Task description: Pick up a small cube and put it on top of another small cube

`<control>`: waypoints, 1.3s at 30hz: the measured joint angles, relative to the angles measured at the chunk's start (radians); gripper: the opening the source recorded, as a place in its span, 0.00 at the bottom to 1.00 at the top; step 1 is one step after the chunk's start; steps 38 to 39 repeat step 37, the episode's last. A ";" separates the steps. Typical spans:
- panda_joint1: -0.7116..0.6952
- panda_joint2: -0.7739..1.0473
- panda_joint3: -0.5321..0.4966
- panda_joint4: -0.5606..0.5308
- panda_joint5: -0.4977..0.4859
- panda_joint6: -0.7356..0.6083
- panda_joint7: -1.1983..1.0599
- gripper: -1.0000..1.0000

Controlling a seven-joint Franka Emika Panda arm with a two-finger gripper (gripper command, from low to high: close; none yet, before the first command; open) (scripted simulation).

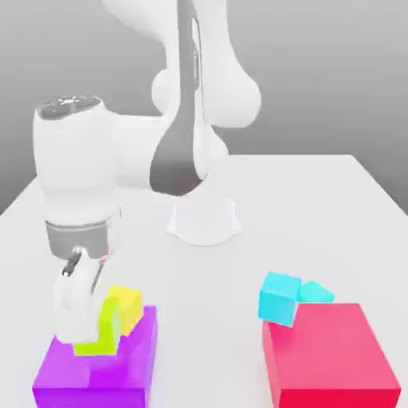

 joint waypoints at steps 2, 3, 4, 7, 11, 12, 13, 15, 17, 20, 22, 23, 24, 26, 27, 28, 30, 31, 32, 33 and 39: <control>0.082 -0.041 0.045 -0.026 0.027 -0.020 -0.017 0.00; 0.122 -0.063 0.064 -0.042 0.042 -0.029 -0.024 0.00; 0.158 -0.084 0.082 -0.058 0.057 -0.038 -0.030 0.00; 0.272 -0.146 0.121 -0.110 0.105 -0.061 -0.051 0.00; 0.381 -0.224 0.189 -0.183 0.173 -0.080 -0.080 0.00; 0.415 -0.242 0.204 -0.202 0.189 -0.082 -0.087 0.00; 0.448 -0.261 0.221 -0.221 0.208 -0.084 -0.096 0.00; 0.512 -0.296 0.254 -0.262 0.245 -0.085 -0.110 0.00; 0.524 -0.331 0.264 -0.317 0.262 -0.080 -0.078 0.00; 0.492 -0.318 0.283 -0.335 0.213 -0.063 -0.025 0.00; 0.463 -0.295 0.300 -0.335 0.169 -0.047 0.009 0.00; 0.449 -0.282 0.307 -0.334 0.145 -0.037 0.025 0.00; 0.437 -0.268 0.313 -0.333 0.120 -0.026 0.043 0.00; 0.413 -0.238 0.324 -0.332 0.071 -0.002 0.077 0.00; 0.403 -0.222 0.328 -0.332 0.046 0.012 0.095 0.00; 0.393 -0.206 0.333 -0.332 0.021 0.026 0.113 0.00; 0.377 -0.172 0.338 -0.332 -0.030 0.055 0.148 0.00; 0.369 -0.155 0.339 -0.333 -0.055 0.071 0.166 0.00; 0.363 -0.137 0.339 -0.334 -0.081 0.088 0.184 0.00; 0.358 -0.119 0.338 -0.335 -0.105 0.105 0.202 0.00; 0.358 -0.046 0.321 -0.341 -0.193 0.177 0.264 0.00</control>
